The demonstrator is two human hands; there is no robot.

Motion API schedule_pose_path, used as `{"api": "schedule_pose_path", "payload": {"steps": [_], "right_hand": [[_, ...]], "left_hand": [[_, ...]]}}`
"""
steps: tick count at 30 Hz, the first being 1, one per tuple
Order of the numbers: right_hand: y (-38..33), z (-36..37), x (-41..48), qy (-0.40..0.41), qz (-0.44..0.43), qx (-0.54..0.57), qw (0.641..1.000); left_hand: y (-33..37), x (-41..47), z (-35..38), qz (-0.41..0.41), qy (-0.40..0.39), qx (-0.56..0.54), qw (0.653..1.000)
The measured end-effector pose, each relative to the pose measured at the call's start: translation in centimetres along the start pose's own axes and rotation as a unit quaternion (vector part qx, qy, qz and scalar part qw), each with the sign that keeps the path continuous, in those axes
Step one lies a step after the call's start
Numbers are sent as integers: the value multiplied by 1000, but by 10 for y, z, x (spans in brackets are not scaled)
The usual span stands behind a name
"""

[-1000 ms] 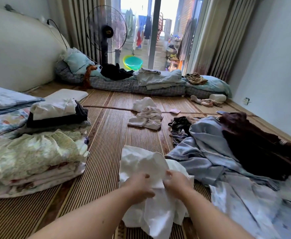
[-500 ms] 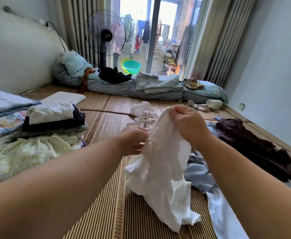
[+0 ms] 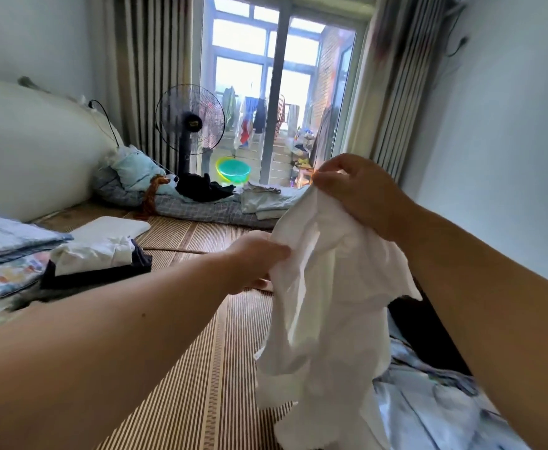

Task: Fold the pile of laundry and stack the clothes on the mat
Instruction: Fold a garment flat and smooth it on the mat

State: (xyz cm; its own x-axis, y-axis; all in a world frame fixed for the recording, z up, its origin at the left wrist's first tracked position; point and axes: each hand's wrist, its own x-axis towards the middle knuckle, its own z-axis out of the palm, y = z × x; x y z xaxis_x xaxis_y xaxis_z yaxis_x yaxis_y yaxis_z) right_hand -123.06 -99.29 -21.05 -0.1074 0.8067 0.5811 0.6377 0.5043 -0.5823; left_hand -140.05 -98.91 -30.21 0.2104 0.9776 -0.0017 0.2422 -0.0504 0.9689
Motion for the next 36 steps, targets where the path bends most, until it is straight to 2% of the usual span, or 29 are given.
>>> {"api": "schedule_pose_path", "payload": {"steps": [2, 4, 5, 7, 9, 10, 11, 12, 13, 14, 15, 16, 17, 18, 19, 20, 21, 22, 23, 24, 25, 27, 29, 31, 32, 34, 36], "right_hand": [[11, -9, -7, -71, -22, -189, 979], [27, -13, -14, -111, -23, -314, 943], [34, -13, -18, -114, -26, -338, 934], [52, -11, -23, -100, -20, -323, 941], [63, -7, -27, -79, 30, -248, 965], [68, -4, -28, -53, 71, -174, 981], [72, -1, -28, -23, 113, -82, 990], [73, 3, -28, 9, 146, 1, 989], [72, 7, -28, 32, 167, 77, 983], [68, 9, -29, 39, 175, 151, 972], [64, 11, -30, 36, 168, 229, 958], [58, 11, -32, 23, 159, 290, 944], [53, 10, -34, 11, 133, 311, 941], [50, 5, -36, -5, 90, 263, 961], [48, 1, -37, -41, 44, 152, 987], [49, -3, -38, -82, 6, -8, 997], [49, -5, -38, -120, -17, -170, 978], [50, -5, -39, -144, -26, -286, 947], [50, -5, -40, -142, -17, -331, 933], [52, -6, -40, -124, 2, -331, 936], [55, -8, -40, -97, 34, -268, 958], [54, -16, -42, -60, 121, -59, 989], [51, -22, -45, -90, 181, 154, 967], [47, -24, -47, -132, 194, 302, 924], [46, -27, -48, -143, 184, 327, 916], [41, -36, -47, -160, 146, 314, 924], [34, -50, -46, -198, 121, 238, 943]], "left_hand": [[1, 0, -10, -31, 44, -35, 998], [7, -1, -24, -49, 55, -56, 996], [10, -3, -30, -54, 41, -61, 996], [19, -8, -39, -55, -4, -80, 995], [28, -10, -48, -41, -64, -91, 993], [33, -13, -51, -28, -82, -65, 994], [36, -15, -53, -1, -78, 29, 997], [38, -15, -57, 27, -50, 190, 980], [39, -14, -61, 53, -5, 361, 931], [39, -12, -64, 76, 45, 496, 864], [37, -12, -69, 86, 82, 569, 814], [34, -12, -75, 89, 114, 583, 799], [31, -10, -83, 90, 144, 571, 803], [29, -9, -93, 89, 176, 546, 814], [28, -8, -102, 87, 201, 524, 823], [27, -8, -109, 77, 214, 504, 833], [27, -8, -116, 65, 220, 490, 841], [26, -10, -121, 52, 222, 472, 851], [25, -13, -123, 42, 220, 448, 866], [23, -16, -126, 33, 211, 405, 889], [22, -19, -128, 28, 191, 335, 922], [19, -31, -130, 17, 129, 131, 983], [12, -39, -134, -1, 95, 15, 995], [8, -44, -133, -36, 54, -5, 998], [8, -47, -133, -52, 27, -7, 998], [12, -53, -135, -62, -13, 18, 998], [22, -59, -142, -51, -44, 140, 988]]}}
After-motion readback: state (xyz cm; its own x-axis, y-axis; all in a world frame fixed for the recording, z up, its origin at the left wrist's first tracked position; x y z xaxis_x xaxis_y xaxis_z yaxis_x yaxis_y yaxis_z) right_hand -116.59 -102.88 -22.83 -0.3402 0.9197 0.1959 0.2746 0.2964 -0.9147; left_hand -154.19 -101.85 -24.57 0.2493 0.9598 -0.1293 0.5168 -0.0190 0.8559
